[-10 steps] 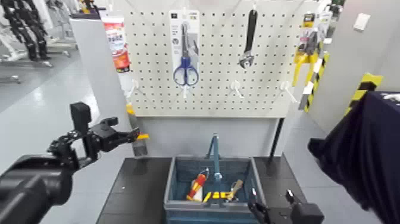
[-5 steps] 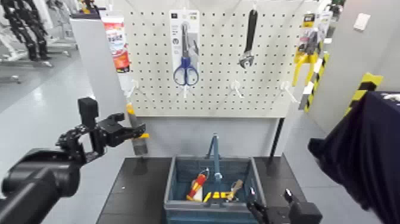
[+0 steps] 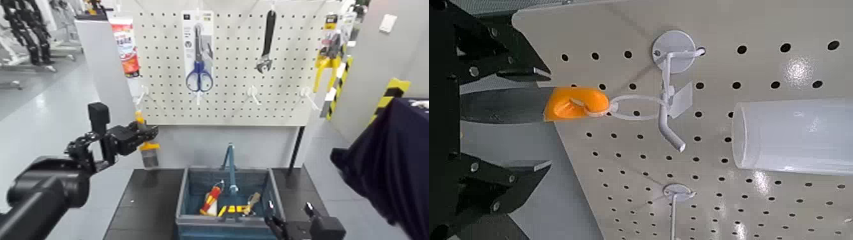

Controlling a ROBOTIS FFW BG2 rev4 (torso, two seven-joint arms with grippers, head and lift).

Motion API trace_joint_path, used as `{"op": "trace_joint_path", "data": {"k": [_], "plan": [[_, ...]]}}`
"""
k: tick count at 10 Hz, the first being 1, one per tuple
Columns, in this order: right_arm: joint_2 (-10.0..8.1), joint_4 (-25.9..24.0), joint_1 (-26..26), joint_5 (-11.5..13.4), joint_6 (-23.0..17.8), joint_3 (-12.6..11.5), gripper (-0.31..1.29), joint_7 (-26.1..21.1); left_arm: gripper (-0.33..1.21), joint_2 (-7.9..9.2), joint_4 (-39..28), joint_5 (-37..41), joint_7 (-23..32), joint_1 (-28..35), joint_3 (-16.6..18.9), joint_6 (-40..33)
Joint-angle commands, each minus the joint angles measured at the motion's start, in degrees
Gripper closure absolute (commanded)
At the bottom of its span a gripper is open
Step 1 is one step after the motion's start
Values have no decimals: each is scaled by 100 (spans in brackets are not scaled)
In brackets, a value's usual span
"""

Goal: Put the yellow paint brush into the crate.

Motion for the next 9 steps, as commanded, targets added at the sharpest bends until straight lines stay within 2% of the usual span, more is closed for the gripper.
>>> {"op": "trace_joint_path", "data": {"k": [1,6,9], "plan": [[-4,0,3,0,-9,-9,14,0,120,-9,3,-3,9,14,-3,4],[-13,0,3,0,-9,-27,14,0,120,-26,-14,6,-62,40,5,-14],[-22,0,11,0,-18,-36,14,0,120,-53,-287,6,-88,216,199,-40]]}}
